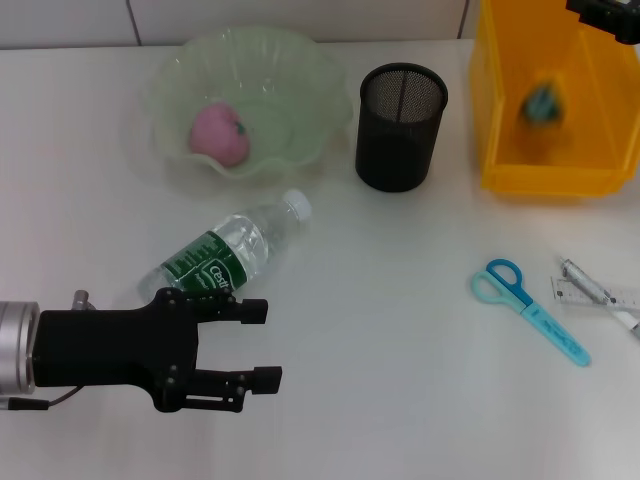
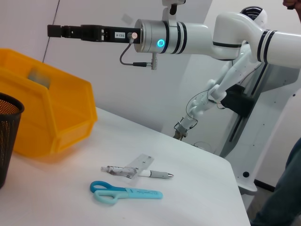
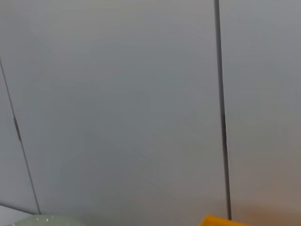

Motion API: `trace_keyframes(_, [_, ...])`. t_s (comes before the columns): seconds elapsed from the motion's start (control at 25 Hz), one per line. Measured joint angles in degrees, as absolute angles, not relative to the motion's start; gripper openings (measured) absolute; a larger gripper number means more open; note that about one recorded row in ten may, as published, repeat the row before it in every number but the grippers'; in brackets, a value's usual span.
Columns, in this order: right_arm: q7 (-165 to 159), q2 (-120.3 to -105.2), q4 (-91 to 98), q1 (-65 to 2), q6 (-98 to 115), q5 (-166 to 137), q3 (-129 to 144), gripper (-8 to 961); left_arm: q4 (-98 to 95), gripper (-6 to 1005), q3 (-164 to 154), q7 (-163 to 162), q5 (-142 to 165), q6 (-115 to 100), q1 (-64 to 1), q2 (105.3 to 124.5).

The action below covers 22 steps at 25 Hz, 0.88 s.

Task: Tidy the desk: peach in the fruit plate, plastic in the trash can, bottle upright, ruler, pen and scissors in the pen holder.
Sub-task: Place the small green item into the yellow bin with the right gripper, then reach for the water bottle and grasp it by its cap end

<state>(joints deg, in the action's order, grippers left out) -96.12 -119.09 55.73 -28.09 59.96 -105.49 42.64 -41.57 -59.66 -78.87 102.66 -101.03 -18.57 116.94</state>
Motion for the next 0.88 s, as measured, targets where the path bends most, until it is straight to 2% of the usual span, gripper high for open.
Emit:
trace_keyframes(0.24, [-96.09,-119.09,55.78,-27.57,61.09,-105.31,42.47,688,-41.57,808,-59.59,-78.82,102.64,-101.08,-18.54,116.91])
trace_keyframes(0.36, [-95.85,-118.92,56.14,-27.1,68.87,-104.99,40.71,813,-41.59,808,-58.94,-79.42,102.37,-101.46,-18.55,116.84])
trace_keyframes(0.44, [-95.55,-118.74,56.32,-26.87,71.86,-104.93,39.77,825,-41.67,808,-58.42,-79.9,102.28,-101.78,-18.57,116.78])
trace_keyframes(0.6, [-91.77,-117.79,55.81,-25.66,86.76,-104.57,35.22,843,-43.54,808,-56.13,-86.02,102.49,-103.72,-19.46,115.49])
trace_keyframes(0.72, [-85.38,-116.78,52.36,-24.09,98.77,-104.36,33.71,843,-43.54,808,-56.13,-86.02,102.49,-103.72,-19.46,115.49])
trace_keyframes(0.76, [-80.76,-116.09,49.43,-22.84,103.86,-104.57,33.85,842,-47.04,808,-55.12,-97.23,104.11,-101.83,-21.38,114.12])
trace_keyframes(0.88, [-76.52,-115.59,46.28,-21.41,106.0,-105.24,34.07,842,-50.39,808,-54.84,-104.0,106.12,-100.47,-22.56,113.91])
